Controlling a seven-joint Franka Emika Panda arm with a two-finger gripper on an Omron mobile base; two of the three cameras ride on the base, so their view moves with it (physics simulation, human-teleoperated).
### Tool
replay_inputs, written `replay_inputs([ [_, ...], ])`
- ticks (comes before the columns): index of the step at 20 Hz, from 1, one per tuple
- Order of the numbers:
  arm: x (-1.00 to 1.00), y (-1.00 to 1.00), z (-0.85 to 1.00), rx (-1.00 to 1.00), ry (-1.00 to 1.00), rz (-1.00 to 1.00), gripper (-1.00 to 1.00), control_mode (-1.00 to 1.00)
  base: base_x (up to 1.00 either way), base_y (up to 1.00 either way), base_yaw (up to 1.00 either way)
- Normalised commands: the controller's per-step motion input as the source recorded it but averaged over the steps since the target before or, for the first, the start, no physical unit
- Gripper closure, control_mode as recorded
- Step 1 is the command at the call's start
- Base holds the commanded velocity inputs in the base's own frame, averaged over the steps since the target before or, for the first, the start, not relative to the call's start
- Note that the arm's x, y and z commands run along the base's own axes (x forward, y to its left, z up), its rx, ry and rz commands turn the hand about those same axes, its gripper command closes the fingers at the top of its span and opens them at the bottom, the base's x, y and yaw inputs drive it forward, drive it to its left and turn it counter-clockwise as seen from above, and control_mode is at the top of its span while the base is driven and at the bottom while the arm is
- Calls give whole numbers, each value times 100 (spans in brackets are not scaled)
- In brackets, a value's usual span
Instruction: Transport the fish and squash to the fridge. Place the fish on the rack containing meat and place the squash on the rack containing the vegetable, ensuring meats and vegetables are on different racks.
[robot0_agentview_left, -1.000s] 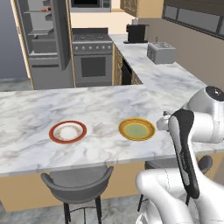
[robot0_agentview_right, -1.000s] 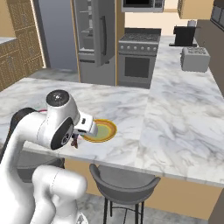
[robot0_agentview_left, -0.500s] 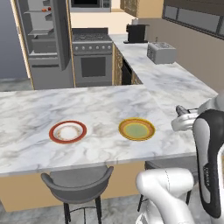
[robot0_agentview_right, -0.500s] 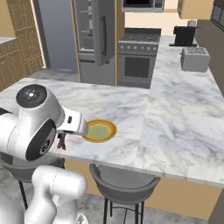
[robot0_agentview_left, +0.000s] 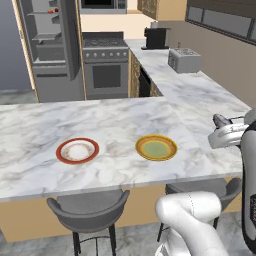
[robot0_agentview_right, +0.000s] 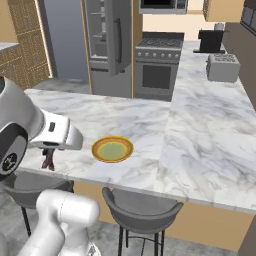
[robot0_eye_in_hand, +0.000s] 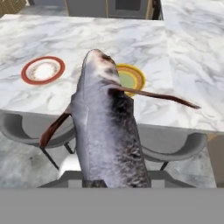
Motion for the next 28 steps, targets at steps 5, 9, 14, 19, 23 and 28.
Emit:
replay_inputs([
  [5, -38, 2, 19, -1, -3, 0, 100, 100, -35, 0, 0],
  [9, 0, 0, 0, 0, 0, 0, 100, 100, -63, 38, 1],
  [14, 0, 0, 0, 0, 0, 0, 100, 100, -16, 96, 2],
  [19, 0, 0, 0, 0, 0, 0, 100, 100, 0, 100, 0],
  [23, 0, 0, 0, 0, 0, 0, 100, 100, 18, 100, -6],
  [28, 0, 0, 0, 0, 0, 0, 100, 100, -17, 100, 0],
])
